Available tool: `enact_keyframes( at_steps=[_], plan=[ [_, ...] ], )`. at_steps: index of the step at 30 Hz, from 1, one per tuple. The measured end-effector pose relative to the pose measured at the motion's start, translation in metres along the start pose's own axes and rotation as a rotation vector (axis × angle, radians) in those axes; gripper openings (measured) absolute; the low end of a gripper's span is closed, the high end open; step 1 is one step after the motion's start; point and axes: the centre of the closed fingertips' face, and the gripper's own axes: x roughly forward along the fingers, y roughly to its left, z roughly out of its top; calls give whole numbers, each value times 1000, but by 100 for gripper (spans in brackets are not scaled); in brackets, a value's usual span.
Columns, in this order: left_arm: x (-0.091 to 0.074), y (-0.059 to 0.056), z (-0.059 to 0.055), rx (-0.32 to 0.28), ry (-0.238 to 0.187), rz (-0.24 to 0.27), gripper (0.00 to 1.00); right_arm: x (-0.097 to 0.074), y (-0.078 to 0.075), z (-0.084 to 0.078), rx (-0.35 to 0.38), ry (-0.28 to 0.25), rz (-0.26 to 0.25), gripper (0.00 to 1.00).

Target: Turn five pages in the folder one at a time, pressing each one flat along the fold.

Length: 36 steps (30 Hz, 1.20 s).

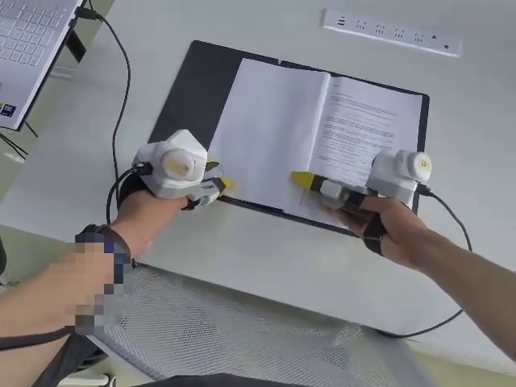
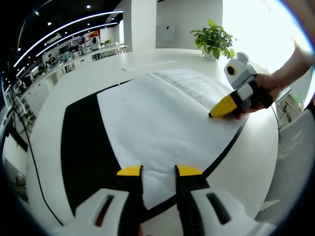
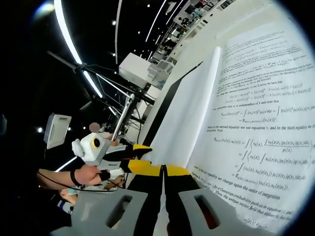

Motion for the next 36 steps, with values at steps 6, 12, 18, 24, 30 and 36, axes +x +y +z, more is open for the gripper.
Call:
enact_keyframes(
  at_steps=[6, 12, 18, 24, 30, 36],
  plan=[
    [0, 1, 0, 0, -7, 6, 24, -5, 7, -15, 3, 30, 8, 0],
    [2, 2, -1, -3, -6, 8, 24, -9, 10, -29, -11, 71, 10, 0],
    [5, 4, -2, -10, -8, 13, 23, -11, 8, -28, 19, 53, 8, 0],
    [6, 4, -2, -14, -4, 16, 23, -11, 6, -27, 34, 41, -1, 0],
    [6, 3, -2, -23, 8, 16, 25, -13, 1, -26, 51, 35, -10, 0],
    [5, 1, -2, -27, 25, 9, 27, -17, -3, -25, 50, 37, -20, 0]
  ],
)
